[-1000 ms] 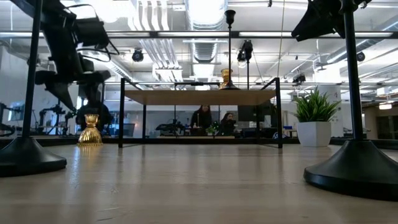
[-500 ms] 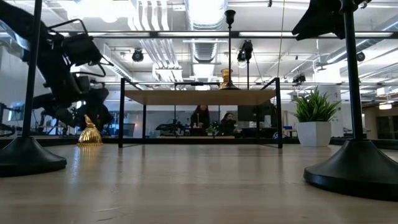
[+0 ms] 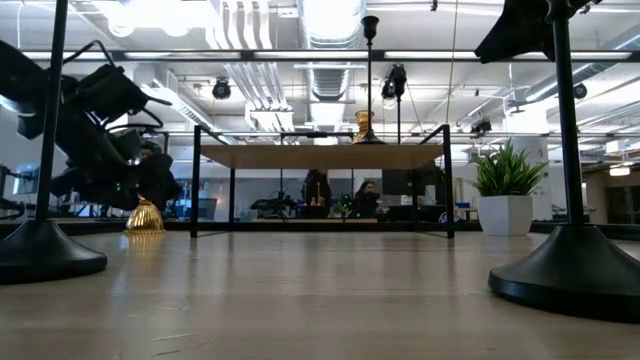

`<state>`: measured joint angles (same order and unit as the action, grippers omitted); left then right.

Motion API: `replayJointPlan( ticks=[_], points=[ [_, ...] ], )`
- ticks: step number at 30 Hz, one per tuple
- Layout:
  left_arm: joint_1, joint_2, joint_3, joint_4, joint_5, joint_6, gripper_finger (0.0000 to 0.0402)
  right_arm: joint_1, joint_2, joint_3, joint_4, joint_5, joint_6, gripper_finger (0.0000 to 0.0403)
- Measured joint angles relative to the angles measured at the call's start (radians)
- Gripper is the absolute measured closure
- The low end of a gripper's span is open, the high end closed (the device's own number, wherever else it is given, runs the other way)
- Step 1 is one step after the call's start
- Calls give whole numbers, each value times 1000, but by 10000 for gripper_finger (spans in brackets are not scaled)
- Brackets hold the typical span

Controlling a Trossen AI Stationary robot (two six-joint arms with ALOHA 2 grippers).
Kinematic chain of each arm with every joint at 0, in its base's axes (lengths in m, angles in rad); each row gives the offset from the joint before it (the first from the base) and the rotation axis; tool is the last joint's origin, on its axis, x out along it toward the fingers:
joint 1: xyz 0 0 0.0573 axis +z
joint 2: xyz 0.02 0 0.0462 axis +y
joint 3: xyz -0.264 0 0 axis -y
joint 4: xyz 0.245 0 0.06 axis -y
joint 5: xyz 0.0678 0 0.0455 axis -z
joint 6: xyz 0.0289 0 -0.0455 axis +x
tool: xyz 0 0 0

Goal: Pick & Place candle stick holders
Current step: Put the top yellow glass candle holder on the shelf

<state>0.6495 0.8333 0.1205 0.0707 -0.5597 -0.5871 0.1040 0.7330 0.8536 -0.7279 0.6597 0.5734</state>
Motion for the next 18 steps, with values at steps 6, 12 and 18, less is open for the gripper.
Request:
replayJointPlan(
  ticks=[6,12,18],
  points=[
    [0,9,-37,140,-87,88,97,0,0,0,0,33,0,317],
    [0,38,-72,224,-94,102,96,-9,0,1,0,56,2,311],
    [3,117,-76,353,-95,140,96,-36,0,1,1,58,0,313]
  ],
)
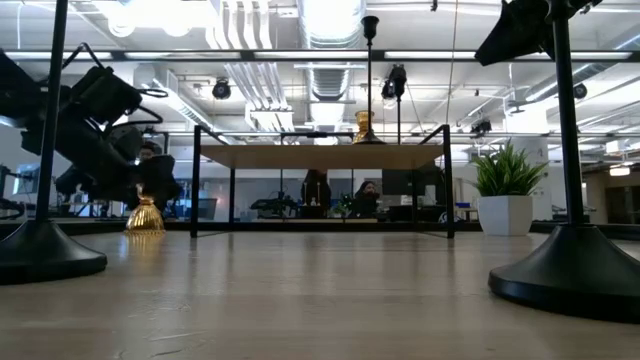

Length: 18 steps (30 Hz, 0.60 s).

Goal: Pick & Place candle stick holders
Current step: Put the top yellow glass candle holder on the shelf

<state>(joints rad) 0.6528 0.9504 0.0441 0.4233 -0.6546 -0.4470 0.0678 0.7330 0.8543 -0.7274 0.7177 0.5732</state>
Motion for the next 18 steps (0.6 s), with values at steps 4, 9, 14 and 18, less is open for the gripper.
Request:
replayJointPlan(
  ticks=[4,9,14,18],
  points=[
    [2,88,8,102,-30,54,96,-10,0,0,0,0,0,319],
    [19,201,29,156,-71,28,97,-10,0,0,2,-1,1,320],
    [35,311,61,228,-78,22,97,-10,0,0,3,-2,1,314],
    [37,380,100,275,-92,27,98,-9,0,0,4,-8,2,313]
  ],
)
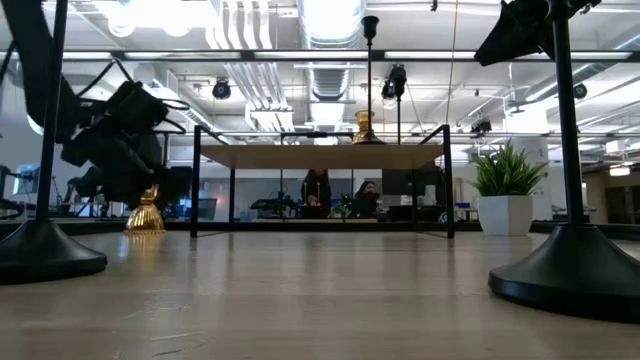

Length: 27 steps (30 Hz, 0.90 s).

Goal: Pick & Place candle stick holders
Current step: Put the top yellow glass candle holder on the shelf

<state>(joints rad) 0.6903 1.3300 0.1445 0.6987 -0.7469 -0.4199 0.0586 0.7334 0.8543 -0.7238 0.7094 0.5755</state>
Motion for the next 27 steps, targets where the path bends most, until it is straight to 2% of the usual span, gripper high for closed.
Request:
replayJointPlan(
  ticks=[5,12,21,27],
  points=[
    [2,56,32,-2,-79,7,138,0,0,0,0,-4,0,323],
    [2,73,34,-3,-81,0,265,0,0,0,0,-5,0,335],
    [2,33,33,-7,-81,3,266,0,0,0,0,-4,0,328],
    [2,-98,35,-83,-80,39,266,0,0,0,0,-4,0,338]
  ],
)
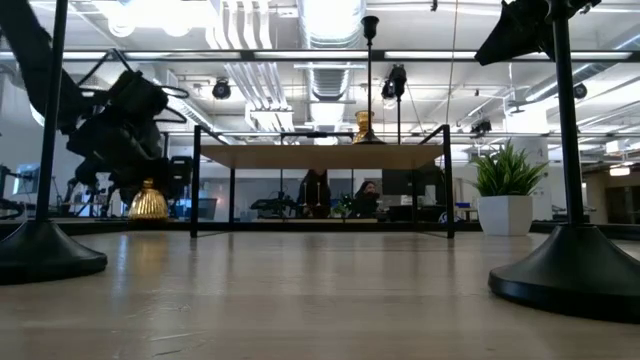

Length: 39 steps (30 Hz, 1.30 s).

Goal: Pick & Place candle stick holders
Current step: Put the top yellow glass candle holder on the shelf

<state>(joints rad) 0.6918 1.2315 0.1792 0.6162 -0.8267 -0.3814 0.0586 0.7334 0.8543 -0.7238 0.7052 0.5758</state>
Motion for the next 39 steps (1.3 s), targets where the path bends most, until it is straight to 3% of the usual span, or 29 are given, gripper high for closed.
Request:
replayJointPlan(
  ticks=[10,15,19,24,30,39],
  points=[
    [0,-391,157,-563,17,25,266,0,0,0,1,1,0,339],
    [0,-512,340,-768,103,103,266,-1,0,0,2,1,0,332],
    [0,-538,541,-897,222,181,266,0,0,0,3,1,0,326],
    [0,-478,787,-984,437,194,266,0,0,0,4,2,0,327],
    [-3,-290,1008,-994,701,183,266,0,1,0,5,2,0,336],
    [-18,17,1192,-958,853,247,266,0,0,0,4,2,0,334]
  ],
)
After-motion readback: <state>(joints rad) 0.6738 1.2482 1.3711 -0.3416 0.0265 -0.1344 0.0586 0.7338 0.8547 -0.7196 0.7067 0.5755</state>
